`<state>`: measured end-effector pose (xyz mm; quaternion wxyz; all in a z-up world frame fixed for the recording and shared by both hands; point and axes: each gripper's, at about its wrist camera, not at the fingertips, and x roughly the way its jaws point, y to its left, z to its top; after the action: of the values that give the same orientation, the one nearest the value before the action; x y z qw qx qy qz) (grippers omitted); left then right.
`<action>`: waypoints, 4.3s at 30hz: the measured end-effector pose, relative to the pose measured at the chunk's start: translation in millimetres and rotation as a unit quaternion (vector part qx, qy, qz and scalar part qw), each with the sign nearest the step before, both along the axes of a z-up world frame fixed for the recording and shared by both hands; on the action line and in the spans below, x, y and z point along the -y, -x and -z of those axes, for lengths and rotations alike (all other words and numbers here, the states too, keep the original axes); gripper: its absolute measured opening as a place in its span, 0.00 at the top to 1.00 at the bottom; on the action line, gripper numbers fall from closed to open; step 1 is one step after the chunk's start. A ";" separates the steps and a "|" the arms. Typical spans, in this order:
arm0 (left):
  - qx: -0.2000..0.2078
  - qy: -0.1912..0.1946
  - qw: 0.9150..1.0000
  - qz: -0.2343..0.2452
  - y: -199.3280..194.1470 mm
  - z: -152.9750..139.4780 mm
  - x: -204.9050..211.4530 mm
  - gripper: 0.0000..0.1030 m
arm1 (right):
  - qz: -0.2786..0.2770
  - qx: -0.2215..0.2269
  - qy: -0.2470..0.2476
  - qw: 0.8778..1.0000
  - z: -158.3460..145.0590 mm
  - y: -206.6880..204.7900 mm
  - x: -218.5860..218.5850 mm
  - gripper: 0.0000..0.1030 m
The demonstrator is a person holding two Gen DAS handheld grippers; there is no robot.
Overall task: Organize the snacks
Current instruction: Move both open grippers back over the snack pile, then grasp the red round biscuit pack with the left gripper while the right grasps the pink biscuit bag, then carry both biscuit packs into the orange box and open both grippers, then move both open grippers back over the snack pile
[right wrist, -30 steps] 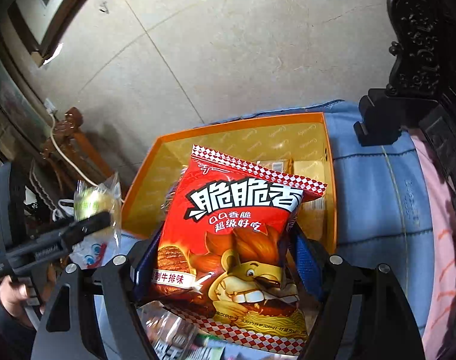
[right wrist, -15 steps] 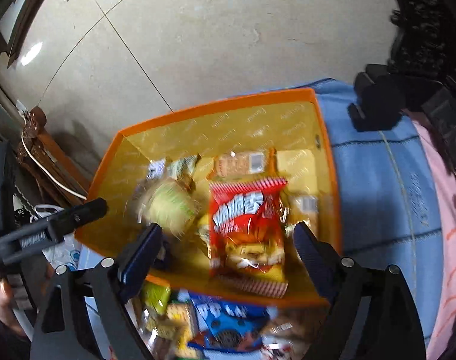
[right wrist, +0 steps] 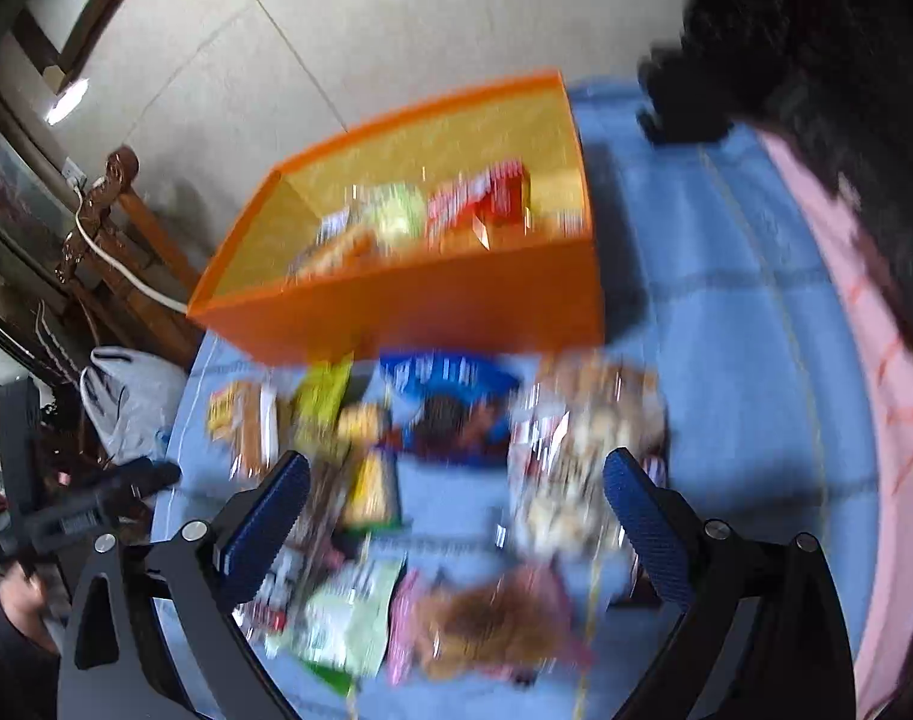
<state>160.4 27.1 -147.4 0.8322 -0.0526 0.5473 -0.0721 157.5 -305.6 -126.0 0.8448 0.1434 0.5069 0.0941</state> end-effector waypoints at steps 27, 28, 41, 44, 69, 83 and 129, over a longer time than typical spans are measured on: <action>0.000 -0.029 0.983 0.180 64.3 52.5 35.0 0.55 | -0.004 -0.090 0.054 0.994 48.9 69.5 -17.0 0.04; -0.001 -0.026 0.985 0.170 64.8 50.1 30.9 0.55 | -0.005 -0.093 0.061 0.994 54.5 64.7 -20.5 0.04; -0.017 0.023 0.995 0.100 60.4 41.1 4.9 0.55 | -0.047 -0.068 0.079 0.993 61.0 35.2 -42.4 0.38; -0.003 0.035 0.995 0.097 58.7 28.8 2.8 0.55 | -0.059 -0.047 0.052 0.996 38.0 44.2 -35.4 0.39; 0.077 0.034 0.993 0.079 -152.4 -83.4 84.7 0.55 | -0.025 0.080 0.028 0.996 -57.2 -141.6 -10.2 0.38; 0.090 -0.037 0.994 0.048 -142.9 -66.6 75.9 0.04 | 0.012 0.069 0.025 0.997 -31.9 -119.7 1.5 0.22; -0.010 -0.126 0.983 0.130 -82.4 56.3 -20.9 0.04 | 0.054 -0.073 0.030 0.995 49.1 36.2 29.1 0.12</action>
<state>242.7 48.0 -203.7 0.8100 0.1234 0.5628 -0.1095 121.3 -334.7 -175.1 0.8130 0.1516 0.5617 0.0226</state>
